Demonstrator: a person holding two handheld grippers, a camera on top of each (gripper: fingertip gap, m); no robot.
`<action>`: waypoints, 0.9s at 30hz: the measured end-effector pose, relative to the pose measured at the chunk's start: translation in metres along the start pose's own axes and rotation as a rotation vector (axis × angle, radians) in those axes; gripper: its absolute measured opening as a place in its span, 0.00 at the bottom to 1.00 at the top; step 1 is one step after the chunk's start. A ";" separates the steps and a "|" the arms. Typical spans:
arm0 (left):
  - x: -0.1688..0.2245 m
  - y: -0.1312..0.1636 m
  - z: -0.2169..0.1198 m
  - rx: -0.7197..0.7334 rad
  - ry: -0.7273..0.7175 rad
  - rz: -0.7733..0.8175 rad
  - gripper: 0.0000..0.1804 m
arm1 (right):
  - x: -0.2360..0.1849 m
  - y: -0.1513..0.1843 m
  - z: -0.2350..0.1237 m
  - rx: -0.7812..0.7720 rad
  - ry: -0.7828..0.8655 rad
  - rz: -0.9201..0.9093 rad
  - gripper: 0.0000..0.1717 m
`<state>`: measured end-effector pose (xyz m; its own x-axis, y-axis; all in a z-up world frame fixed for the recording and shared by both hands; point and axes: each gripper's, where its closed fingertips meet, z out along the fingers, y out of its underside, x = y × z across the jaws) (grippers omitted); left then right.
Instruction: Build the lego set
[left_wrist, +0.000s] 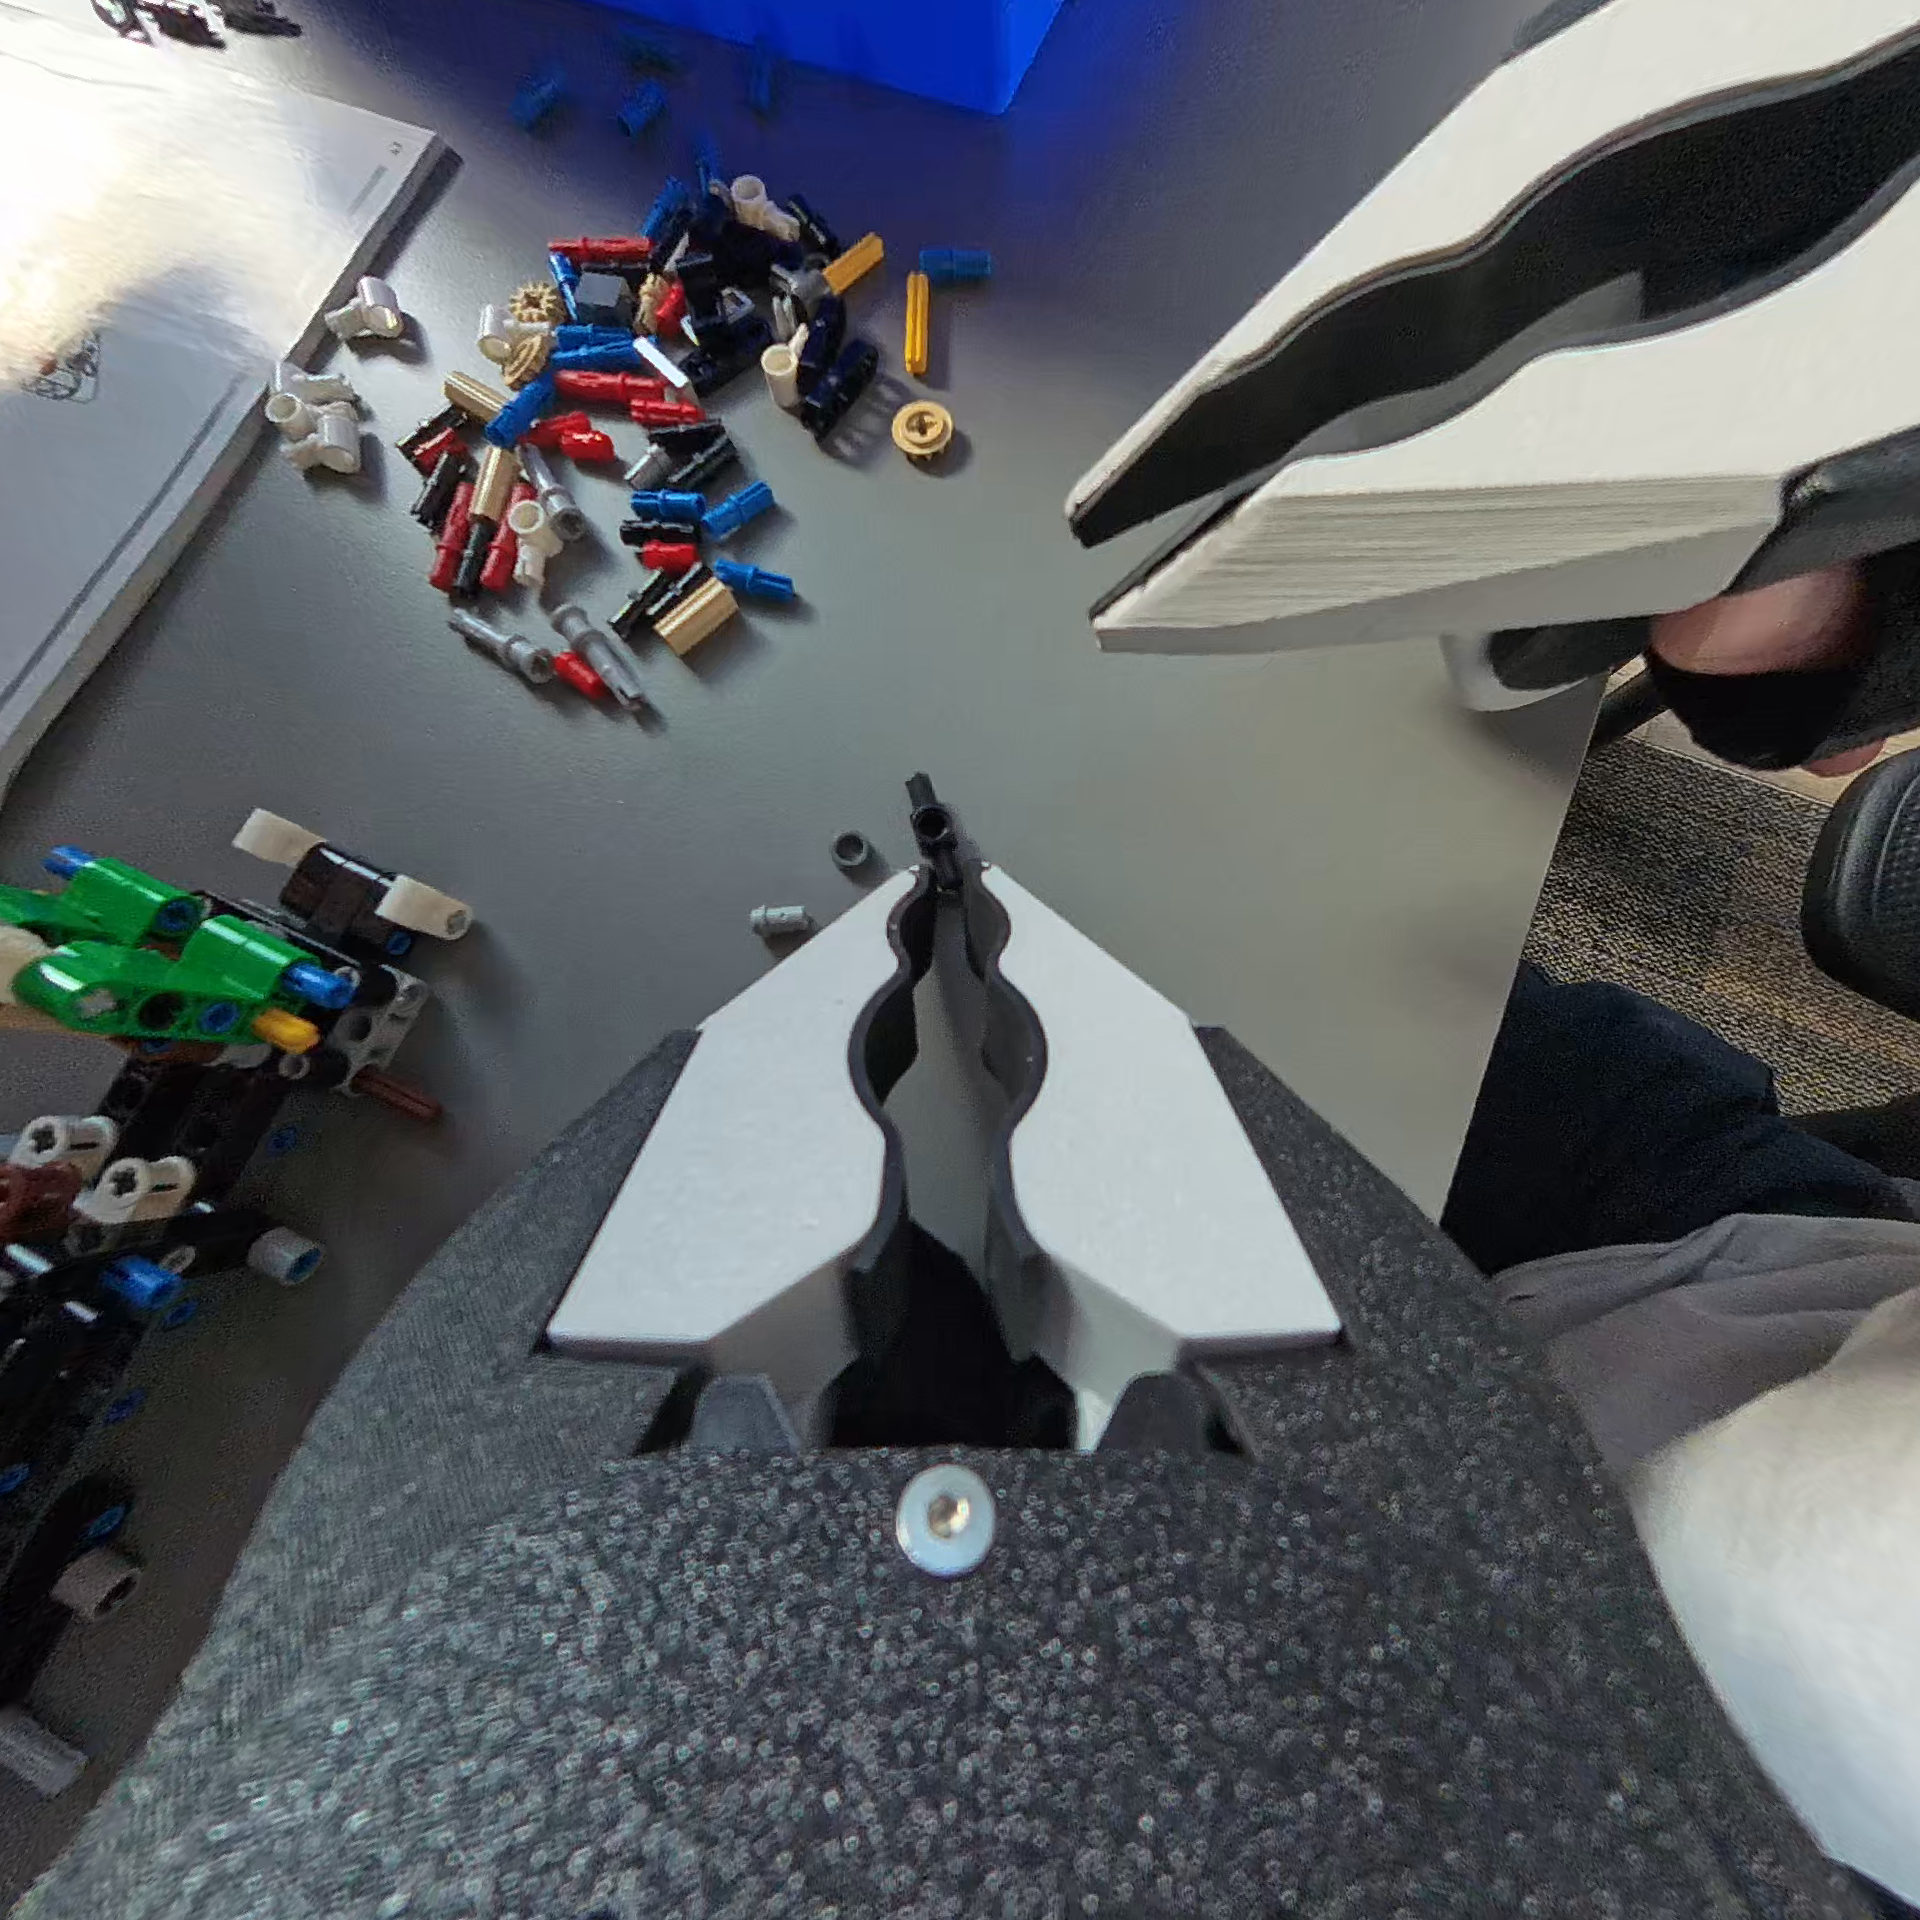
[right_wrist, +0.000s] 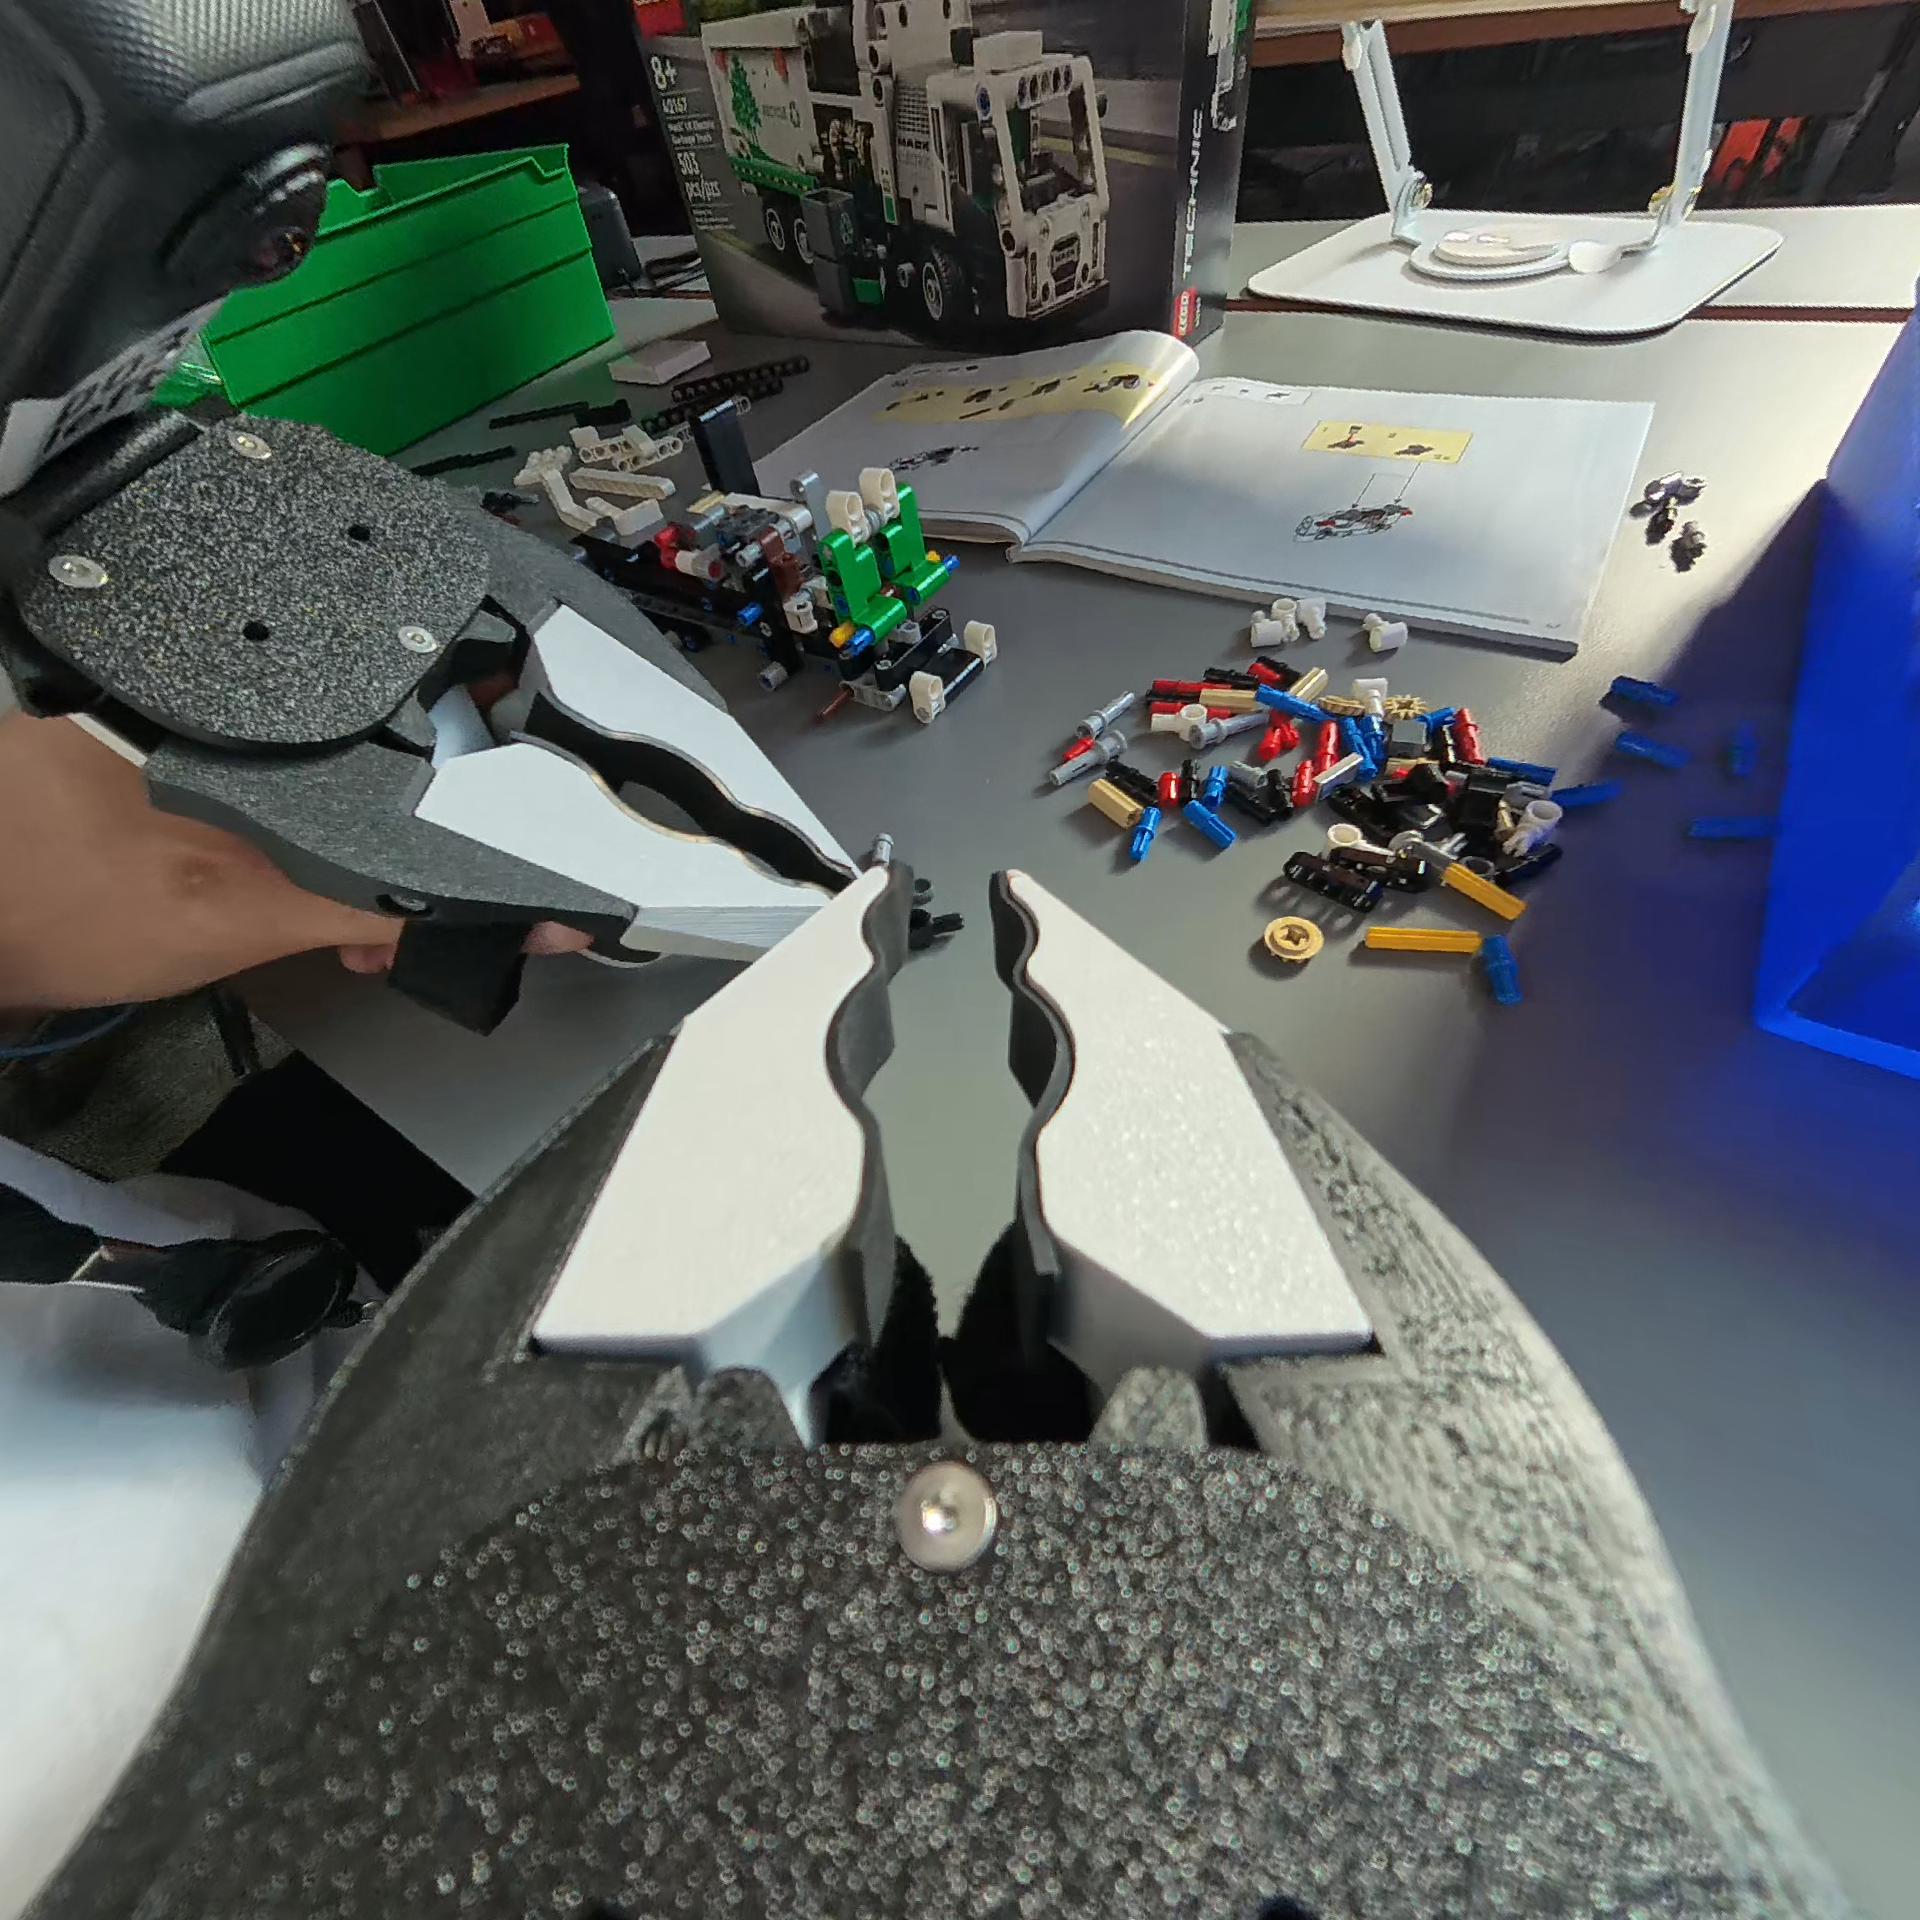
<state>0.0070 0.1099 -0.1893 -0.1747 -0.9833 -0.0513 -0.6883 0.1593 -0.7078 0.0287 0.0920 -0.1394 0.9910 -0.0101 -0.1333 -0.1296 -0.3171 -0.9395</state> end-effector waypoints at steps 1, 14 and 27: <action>0.000 0.000 0.000 -0.002 0.003 0.004 0.01 | 0.000 0.000 0.000 -0.001 -0.004 0.007 0.08; -0.039 0.004 -0.091 0.252 0.206 -0.259 0.01 | -0.011 0.014 0.032 -0.204 0.071 -0.217 0.05; -0.039 0.067 -0.121 0.191 0.278 -0.295 0.01 | -0.021 0.030 0.072 -0.395 0.079 -0.217 0.05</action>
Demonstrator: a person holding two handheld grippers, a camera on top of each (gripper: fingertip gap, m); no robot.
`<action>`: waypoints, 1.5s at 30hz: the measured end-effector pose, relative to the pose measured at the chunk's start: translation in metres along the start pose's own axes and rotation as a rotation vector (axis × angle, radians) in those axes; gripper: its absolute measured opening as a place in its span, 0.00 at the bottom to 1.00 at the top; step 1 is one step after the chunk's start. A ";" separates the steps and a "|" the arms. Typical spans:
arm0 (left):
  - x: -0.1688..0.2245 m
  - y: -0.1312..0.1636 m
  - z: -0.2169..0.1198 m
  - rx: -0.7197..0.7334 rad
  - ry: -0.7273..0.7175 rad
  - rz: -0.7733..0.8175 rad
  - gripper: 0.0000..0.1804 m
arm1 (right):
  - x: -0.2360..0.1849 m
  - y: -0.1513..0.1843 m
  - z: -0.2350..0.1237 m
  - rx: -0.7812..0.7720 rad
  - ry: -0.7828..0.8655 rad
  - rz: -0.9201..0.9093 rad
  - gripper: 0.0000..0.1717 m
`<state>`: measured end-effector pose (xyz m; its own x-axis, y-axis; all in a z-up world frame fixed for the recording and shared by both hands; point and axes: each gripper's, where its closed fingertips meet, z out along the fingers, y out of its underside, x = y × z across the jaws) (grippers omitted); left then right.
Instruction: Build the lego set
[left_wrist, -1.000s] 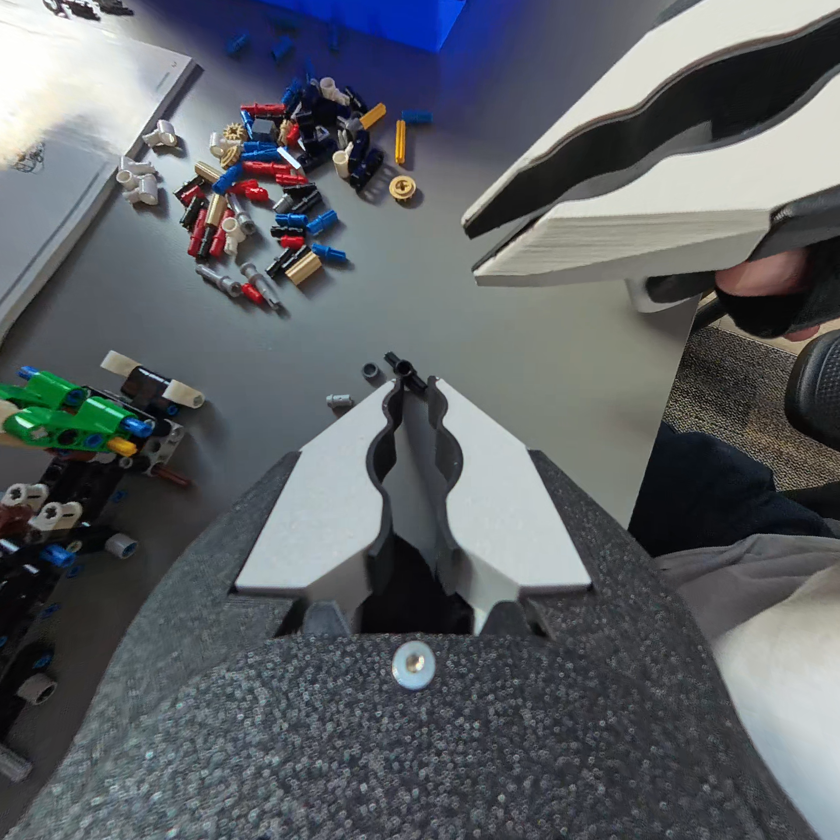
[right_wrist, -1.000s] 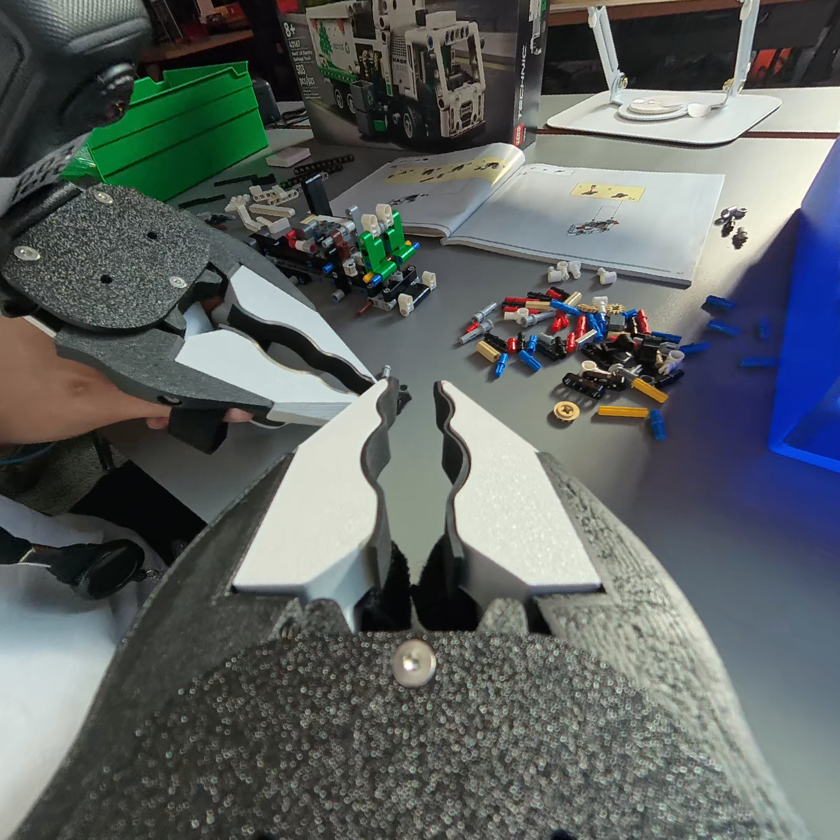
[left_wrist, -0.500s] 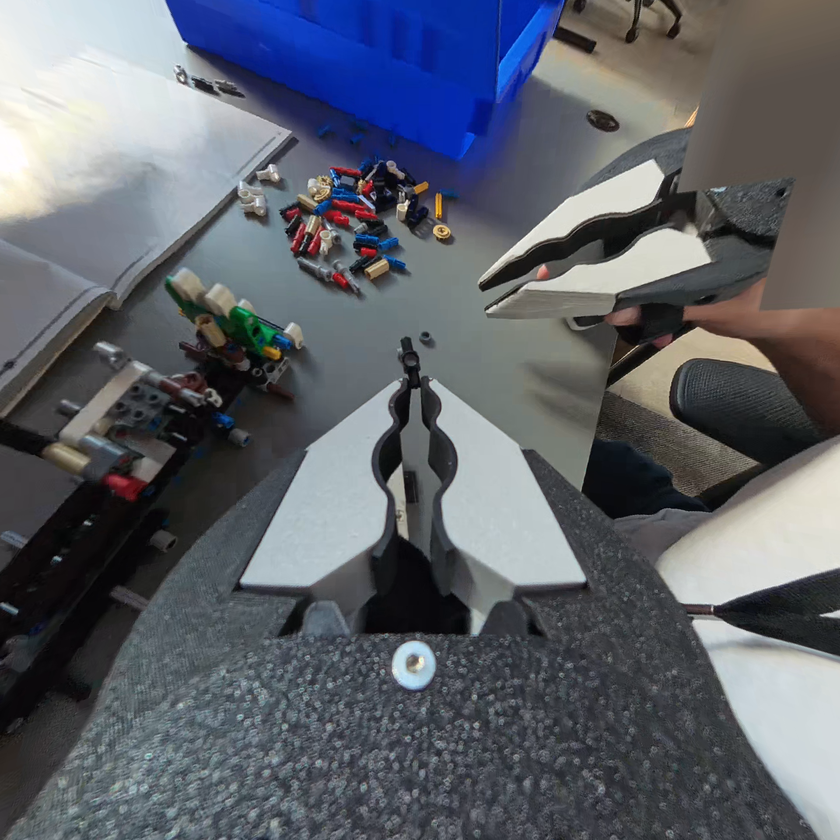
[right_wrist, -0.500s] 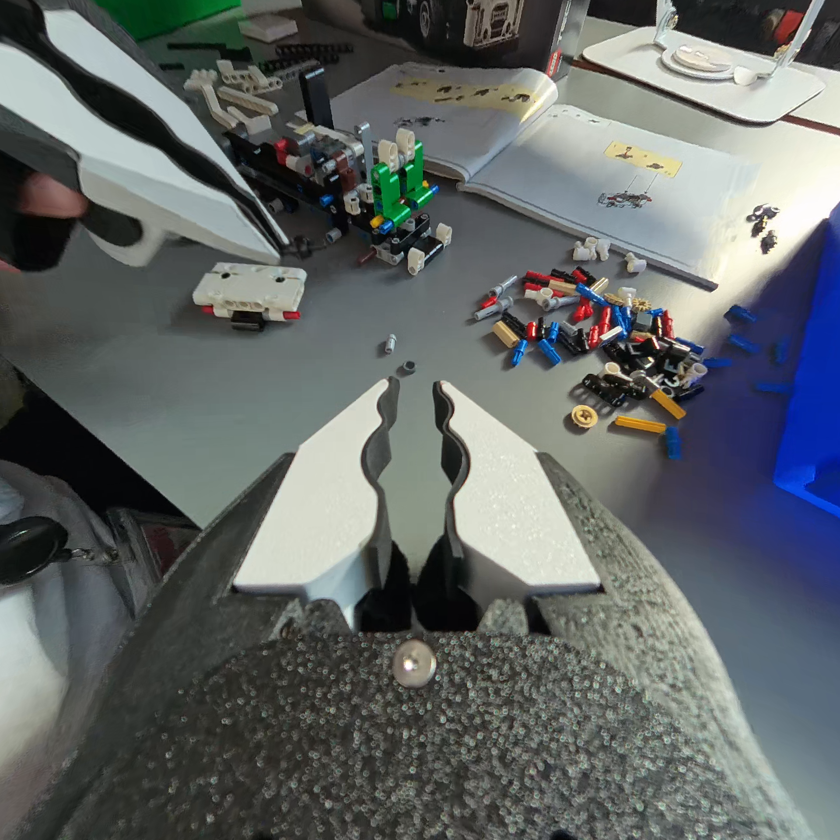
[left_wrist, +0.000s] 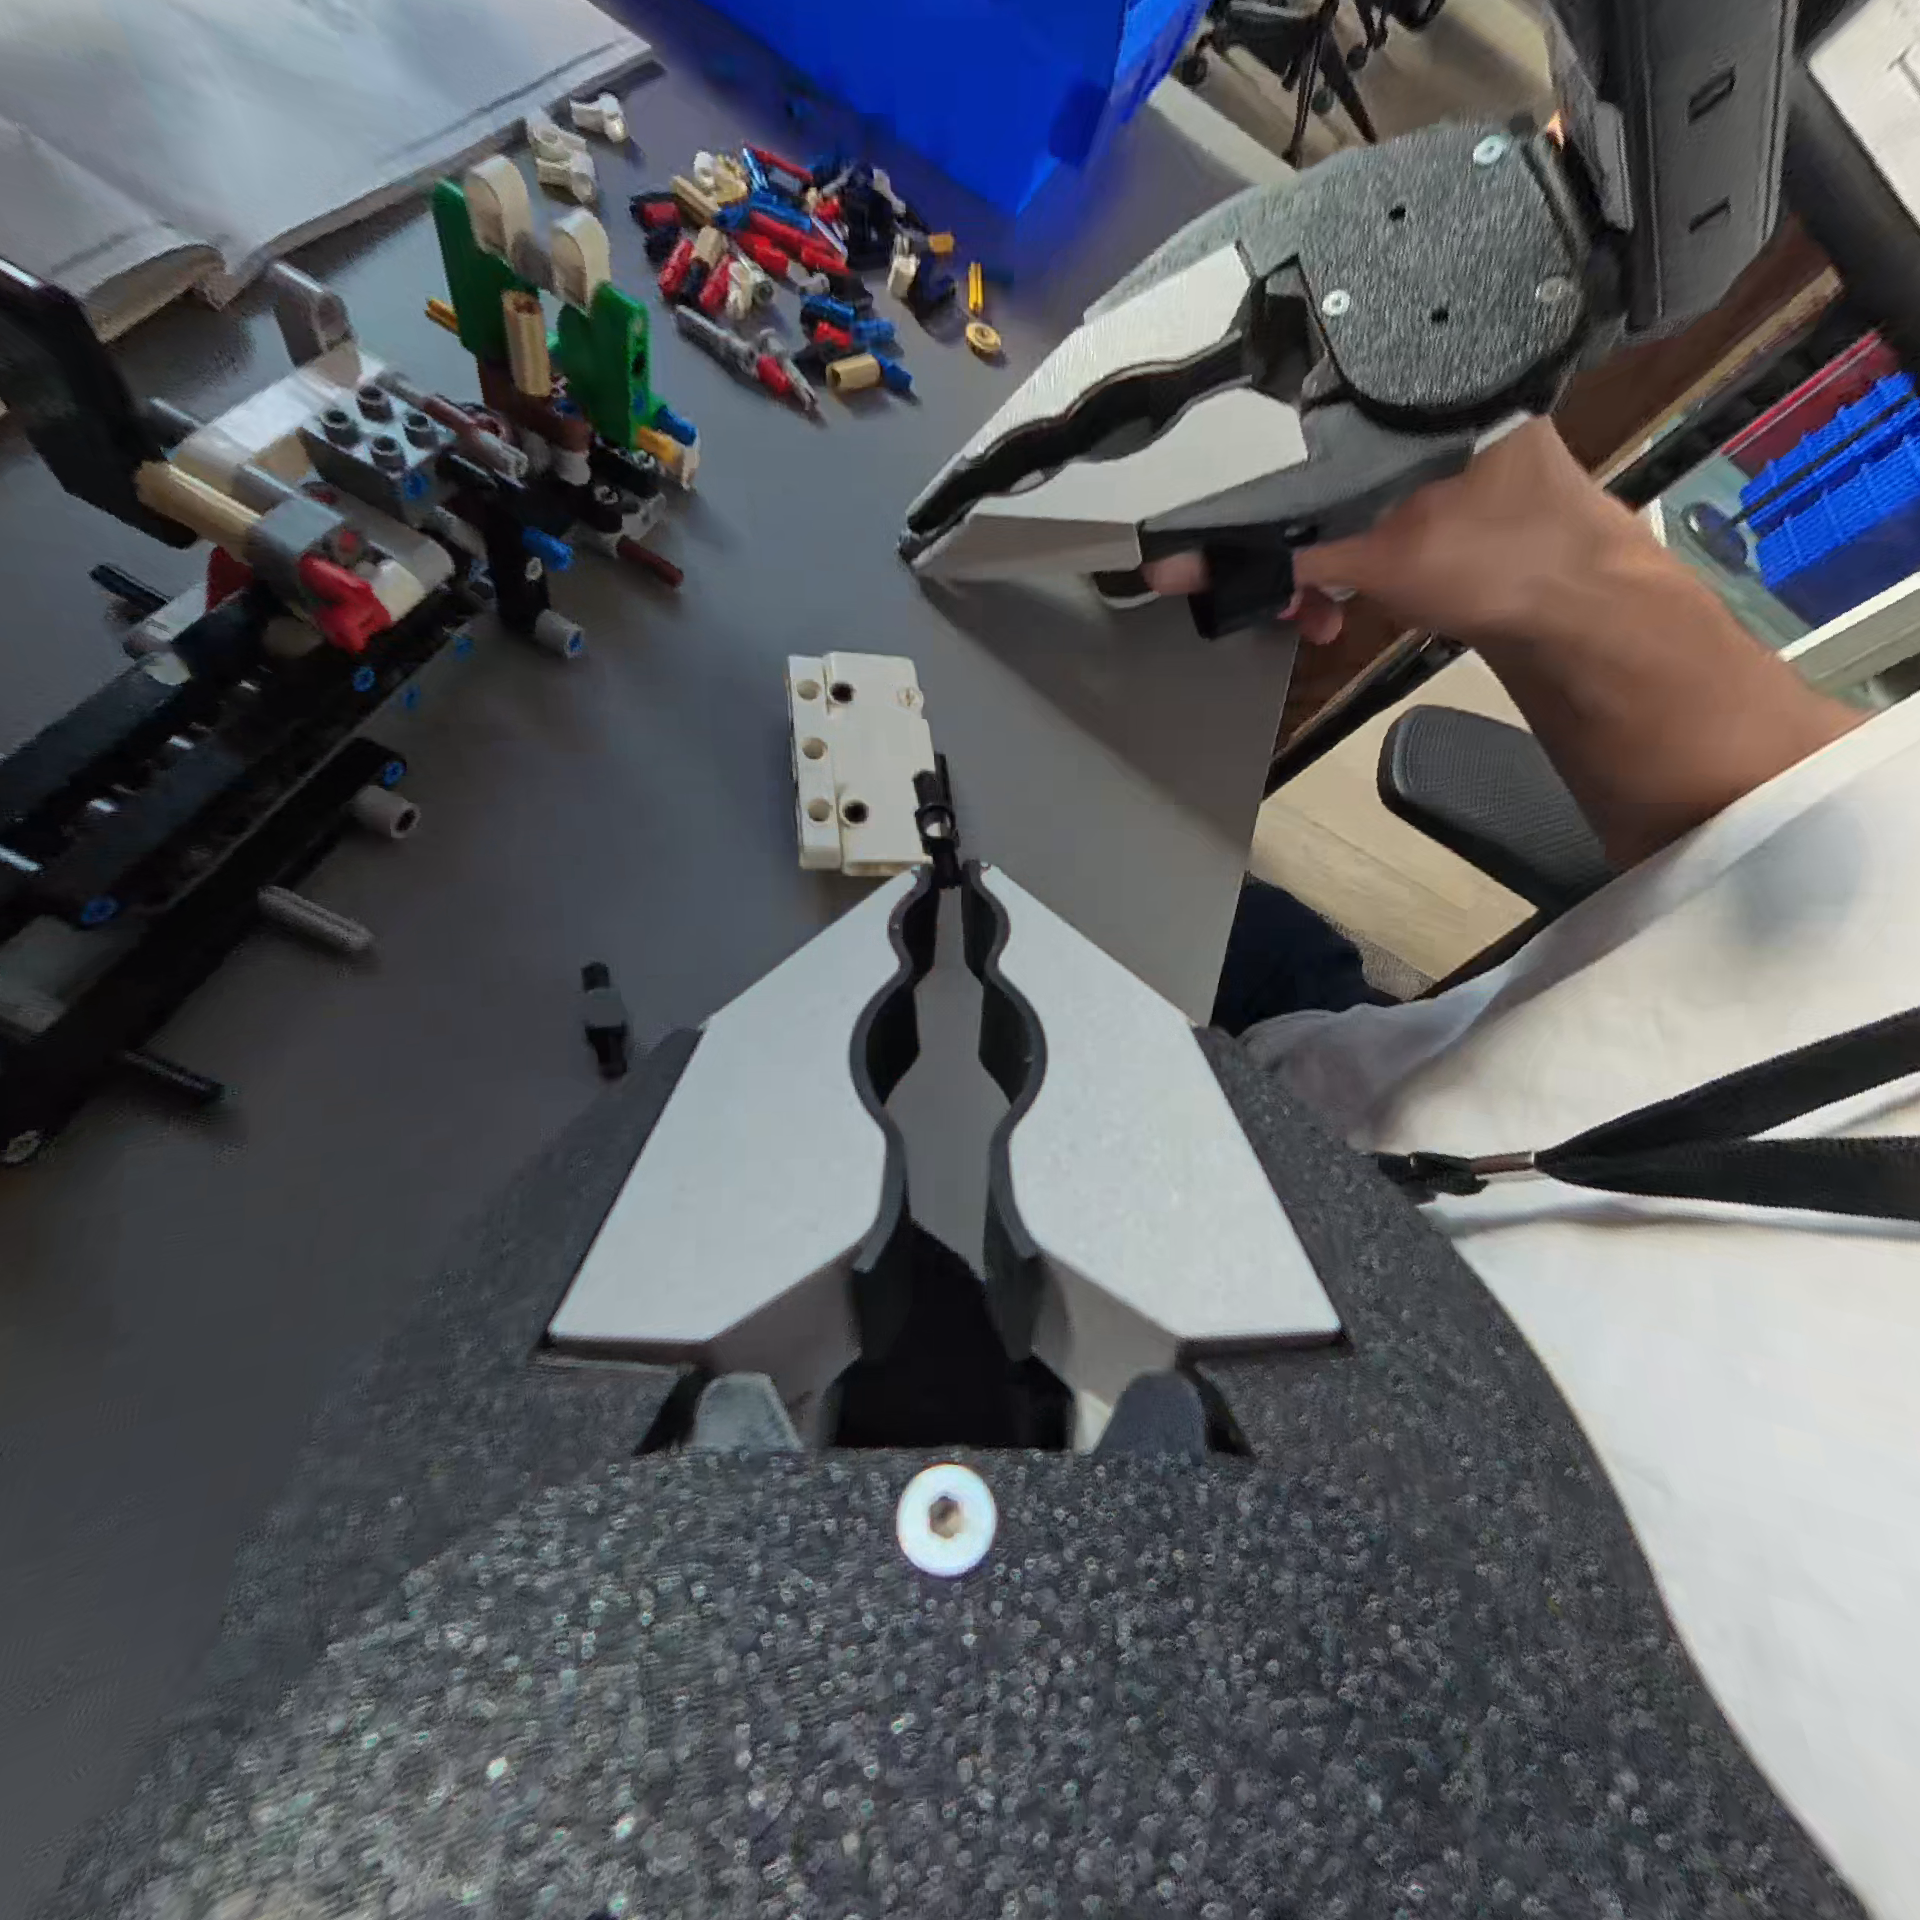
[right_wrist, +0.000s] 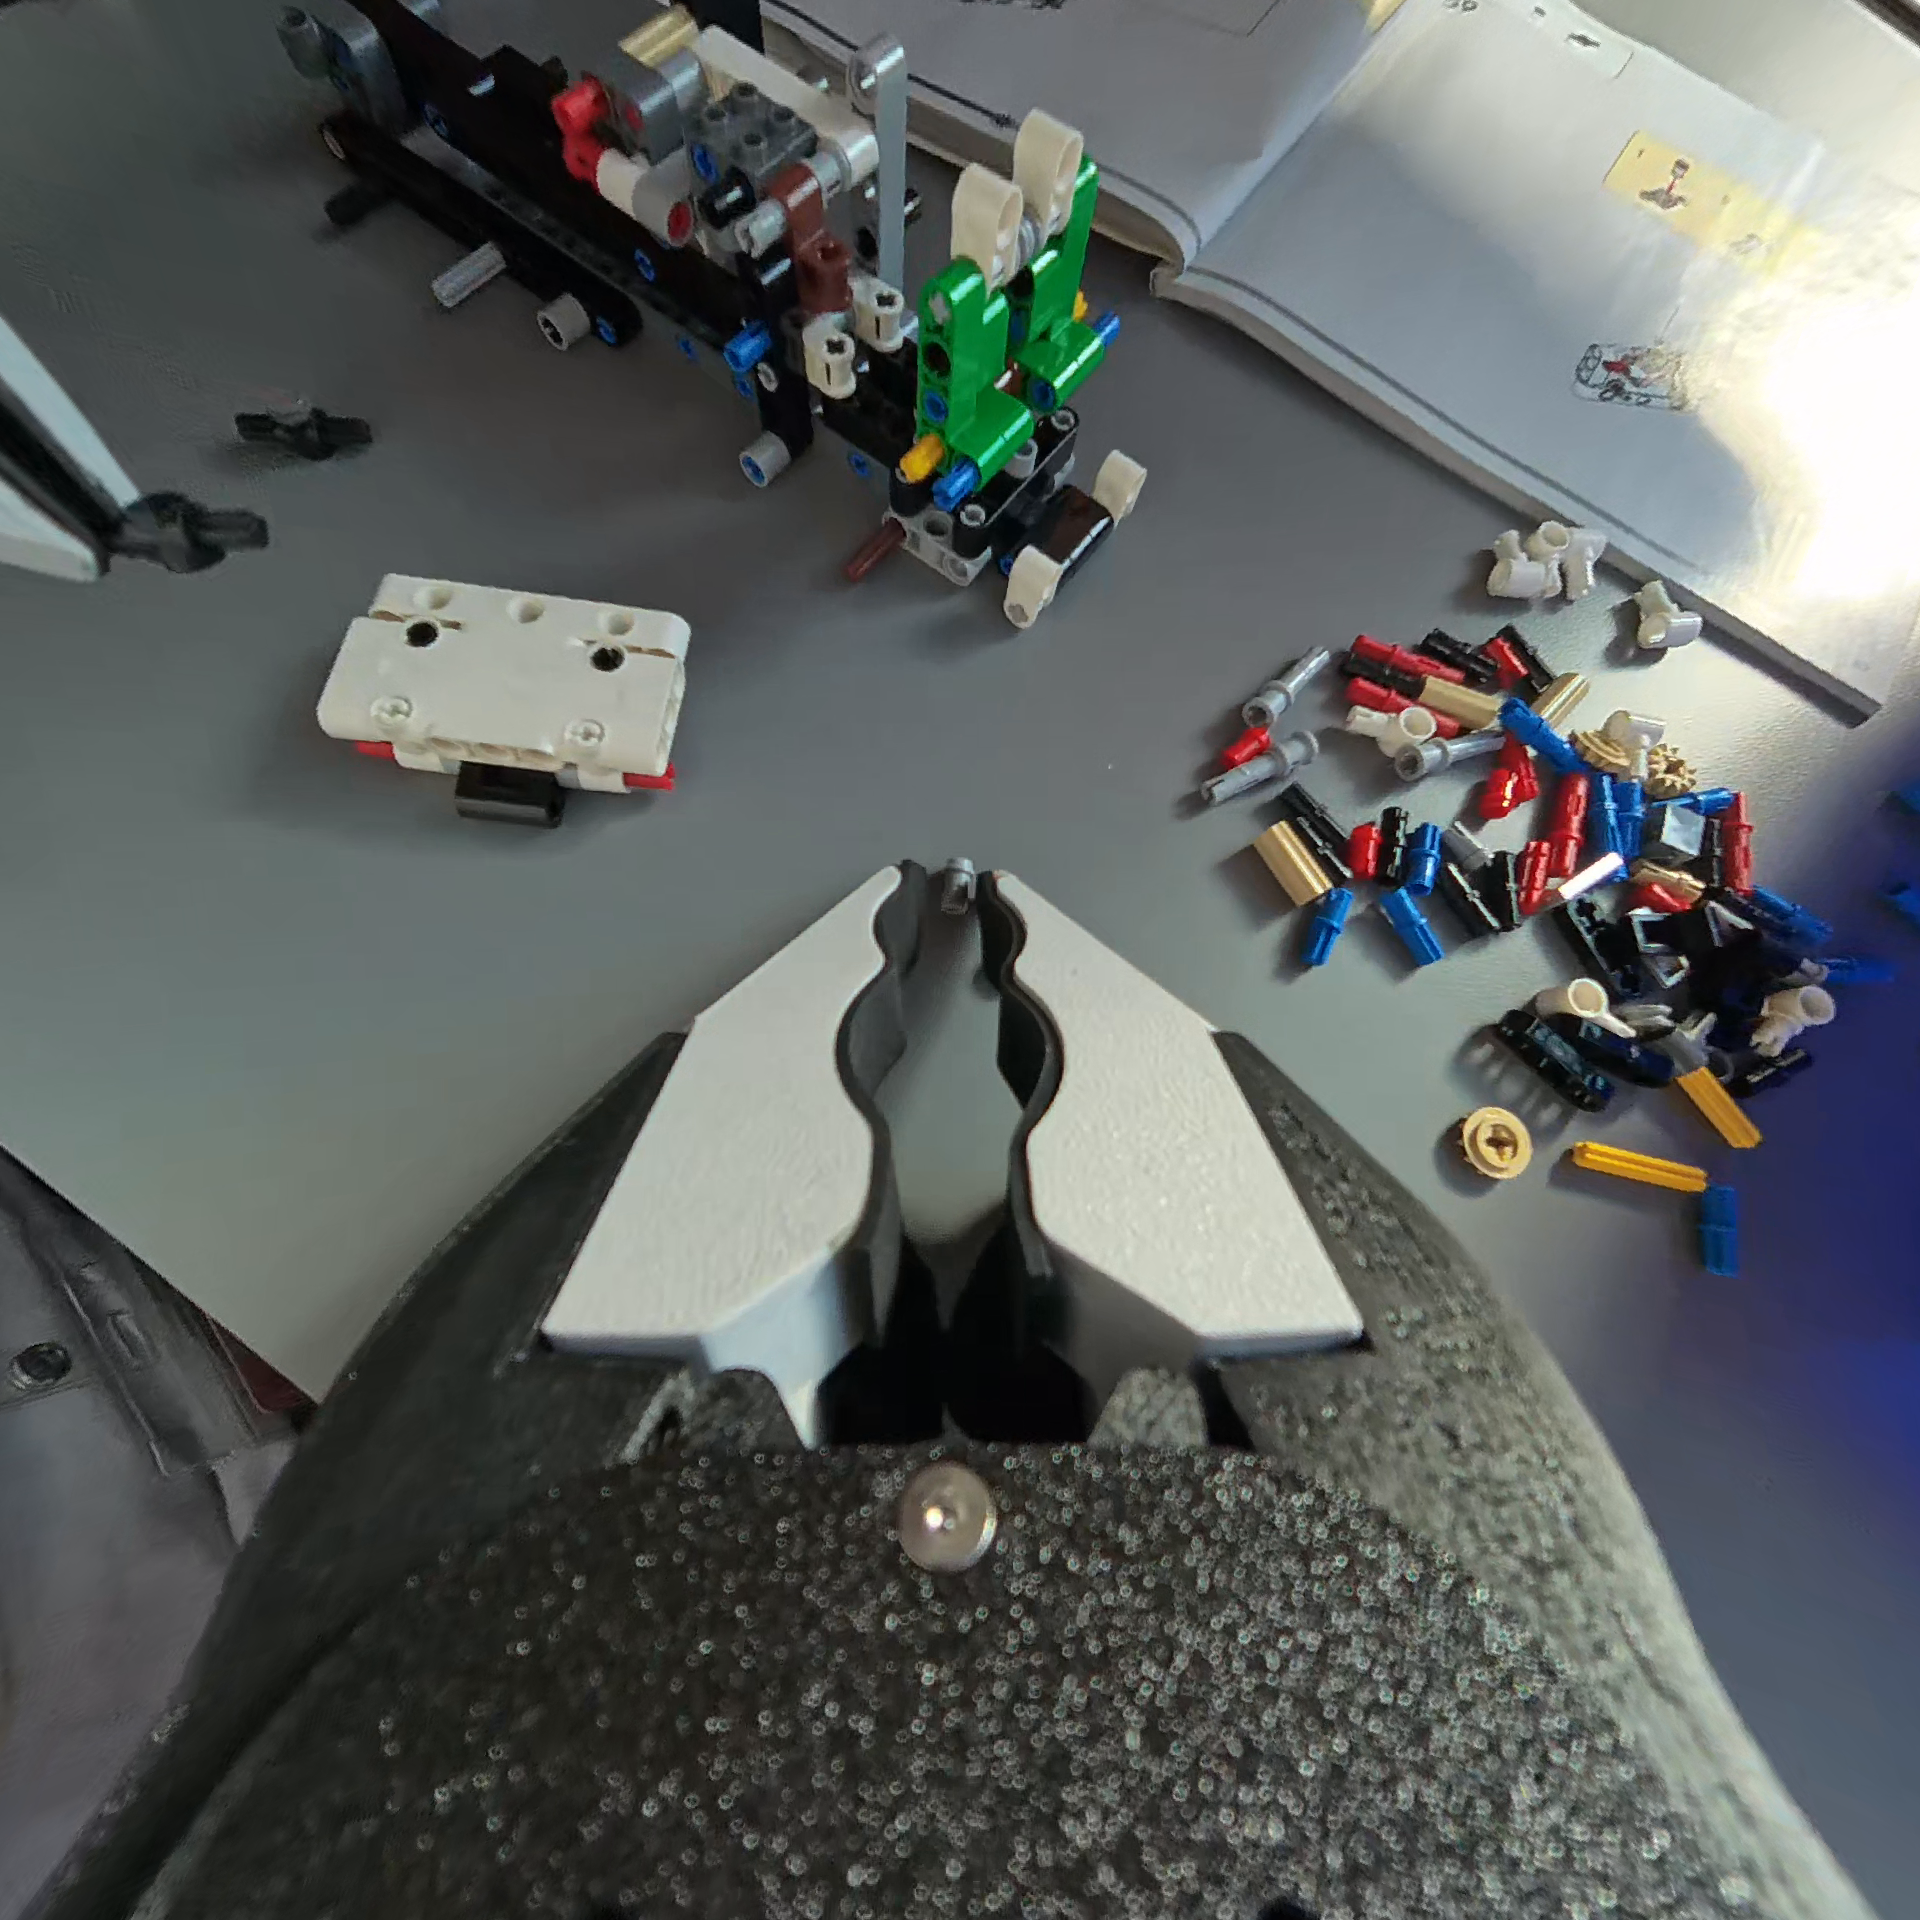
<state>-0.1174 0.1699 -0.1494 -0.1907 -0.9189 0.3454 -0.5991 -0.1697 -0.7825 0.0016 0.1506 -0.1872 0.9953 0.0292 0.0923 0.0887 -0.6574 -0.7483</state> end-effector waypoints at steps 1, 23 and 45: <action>0.000 0.010 -0.002 -0.054 -0.009 0.035 0.01 | 0.000 0.000 0.000 -0.007 -0.006 0.007 0.05; -0.003 0.042 0.010 -0.229 -0.074 0.259 0.01 | -0.099 -0.058 -0.020 0.250 -0.485 0.229 0.02; 0.005 -0.039 -0.027 0.287 -0.355 0.301 0.09 | -0.116 -0.107 -0.037 0.510 -1.003 1.099 0.02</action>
<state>-0.1157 0.1812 -0.1031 -0.0170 -0.9972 -0.0727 -0.3127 0.0743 -0.9469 -0.1253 0.1897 -0.0939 0.1798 0.3314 -0.9262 -0.8704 -0.3851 -0.3068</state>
